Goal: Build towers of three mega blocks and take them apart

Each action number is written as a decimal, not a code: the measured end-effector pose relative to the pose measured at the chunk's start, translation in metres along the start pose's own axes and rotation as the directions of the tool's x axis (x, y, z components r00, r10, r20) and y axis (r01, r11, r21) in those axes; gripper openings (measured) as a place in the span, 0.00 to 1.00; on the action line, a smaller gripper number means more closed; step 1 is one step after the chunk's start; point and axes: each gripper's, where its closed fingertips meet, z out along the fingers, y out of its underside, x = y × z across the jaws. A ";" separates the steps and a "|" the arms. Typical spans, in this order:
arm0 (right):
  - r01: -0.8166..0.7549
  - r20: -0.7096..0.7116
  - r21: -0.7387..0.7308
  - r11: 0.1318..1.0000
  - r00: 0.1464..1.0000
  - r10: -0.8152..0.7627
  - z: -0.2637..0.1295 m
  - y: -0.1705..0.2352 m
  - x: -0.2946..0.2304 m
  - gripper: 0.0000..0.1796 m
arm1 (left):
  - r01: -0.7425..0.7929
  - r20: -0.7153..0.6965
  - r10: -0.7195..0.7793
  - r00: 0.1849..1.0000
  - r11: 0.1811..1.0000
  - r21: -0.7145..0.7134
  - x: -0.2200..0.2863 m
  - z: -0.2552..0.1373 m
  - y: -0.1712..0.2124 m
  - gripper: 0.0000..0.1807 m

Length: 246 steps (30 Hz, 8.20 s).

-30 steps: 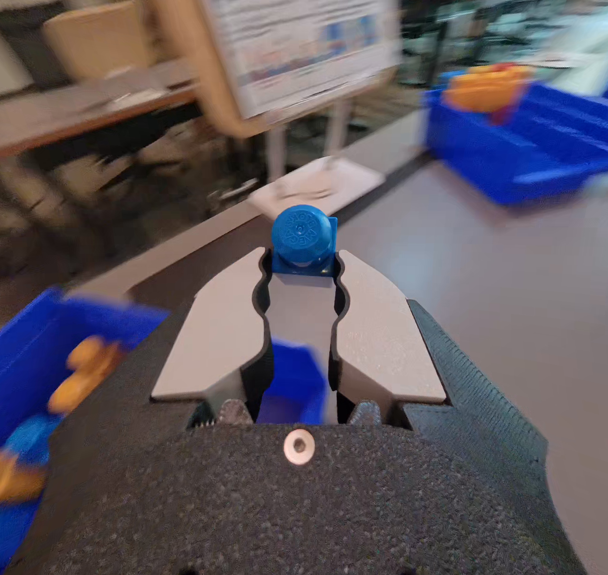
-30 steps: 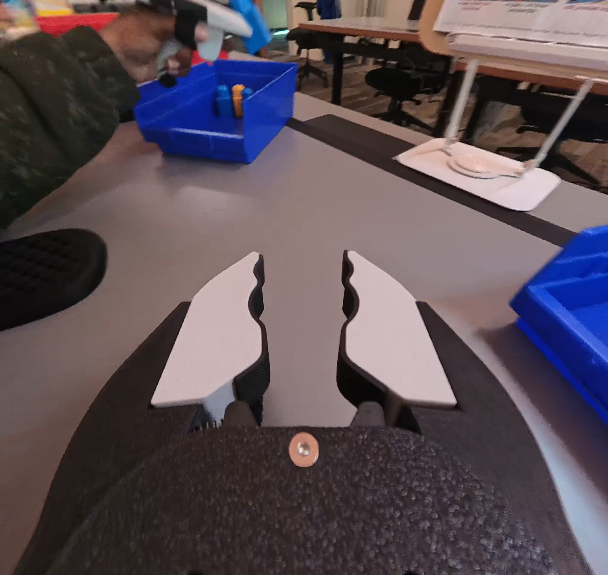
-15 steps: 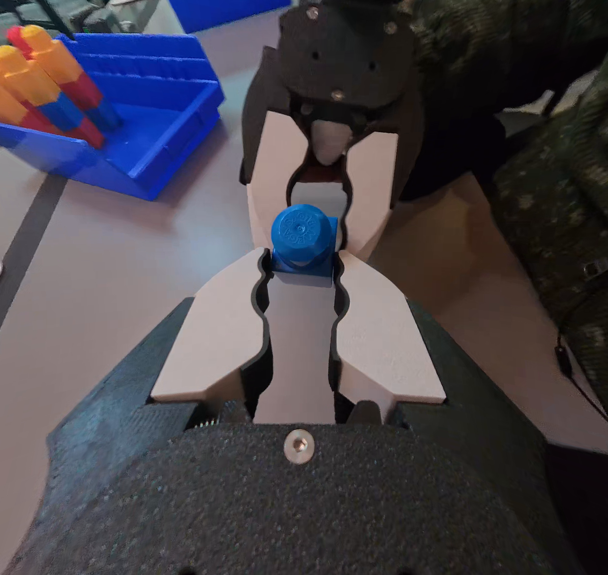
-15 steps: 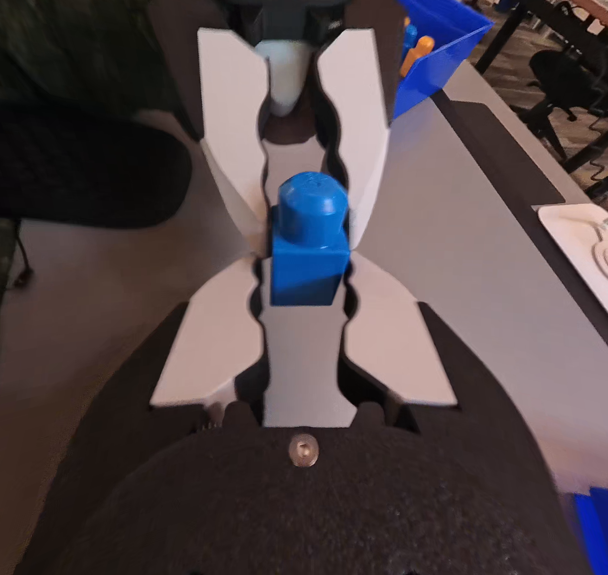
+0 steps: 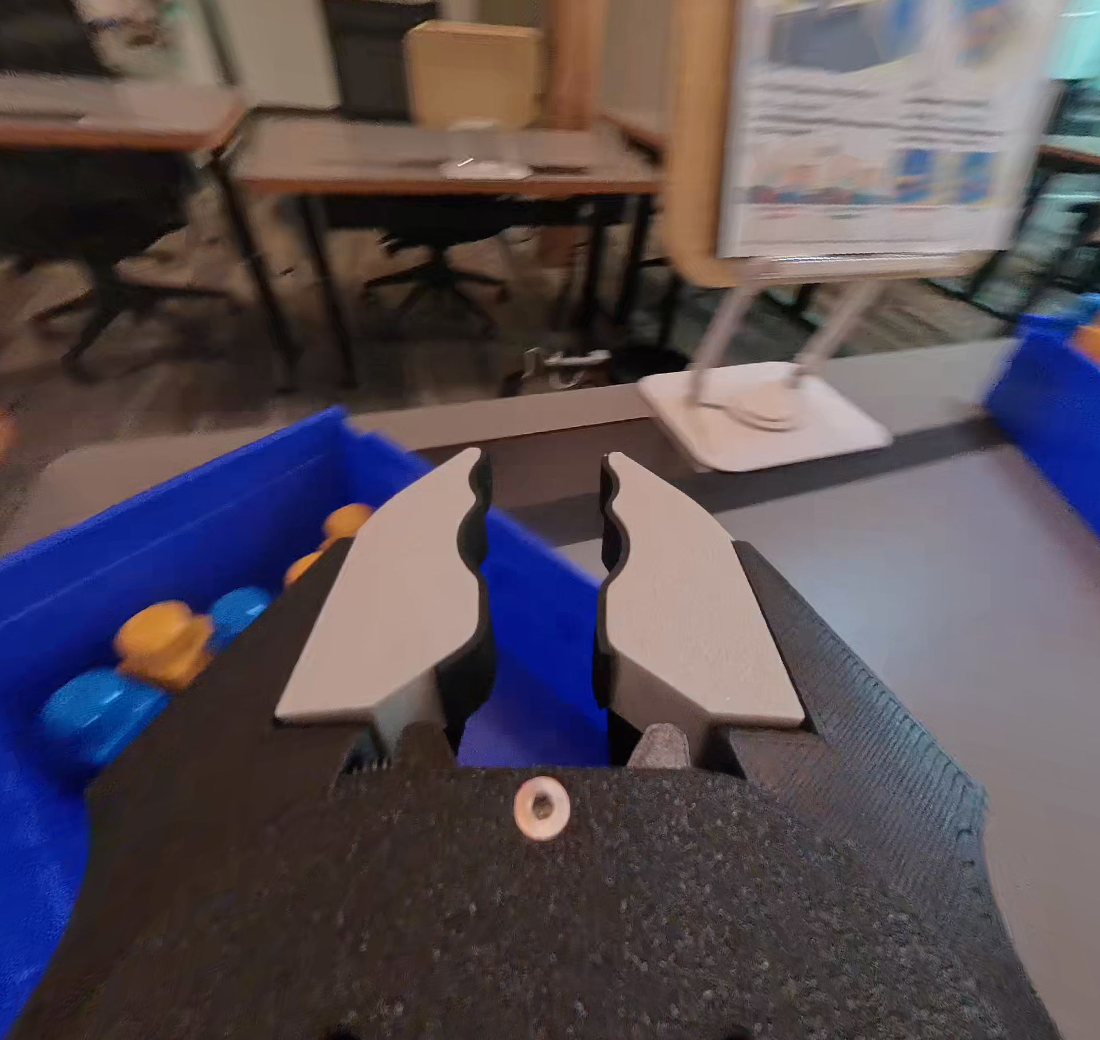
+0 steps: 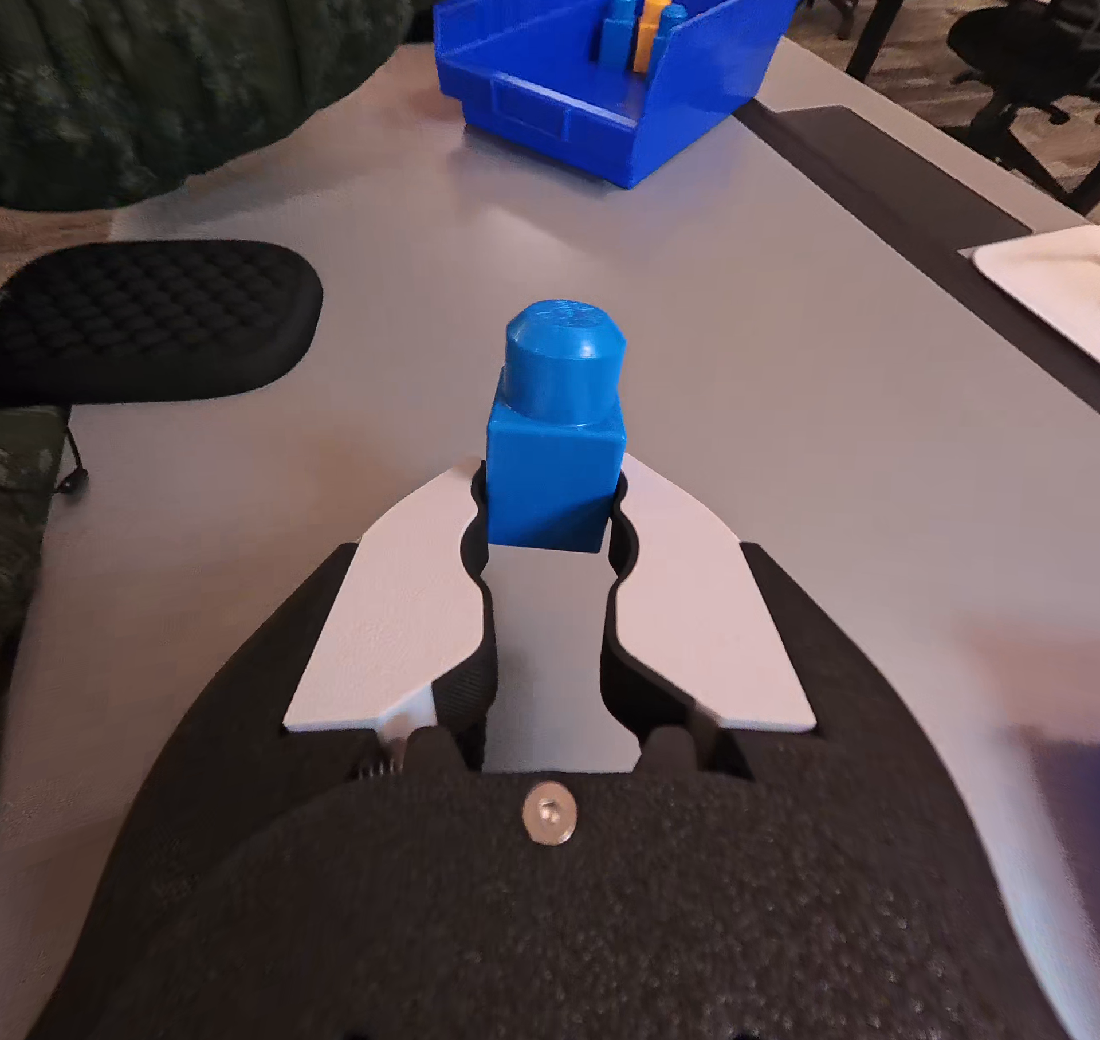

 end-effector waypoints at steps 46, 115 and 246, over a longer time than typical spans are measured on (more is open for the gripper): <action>-0.065 0.122 -0.129 0.990 0.989 0.081 0.025 0.017 -0.037 0.21 | -0.405 -0.973 0.197 0.120 0.905 0.133 0.367 -0.143 0.098 0.21; -0.091 -0.057 0.075 0.993 0.994 0.096 0.010 -0.011 -0.006 0.20 | -0.056 -0.234 0.096 0.968 0.983 0.175 0.089 -0.035 -0.043 0.17; -0.392 -0.815 0.134 0.910 0.479 0.327 -0.121 0.036 0.381 0.31 | -0.186 -0.464 0.236 0.854 0.971 0.150 0.215 -0.020 0.034 0.01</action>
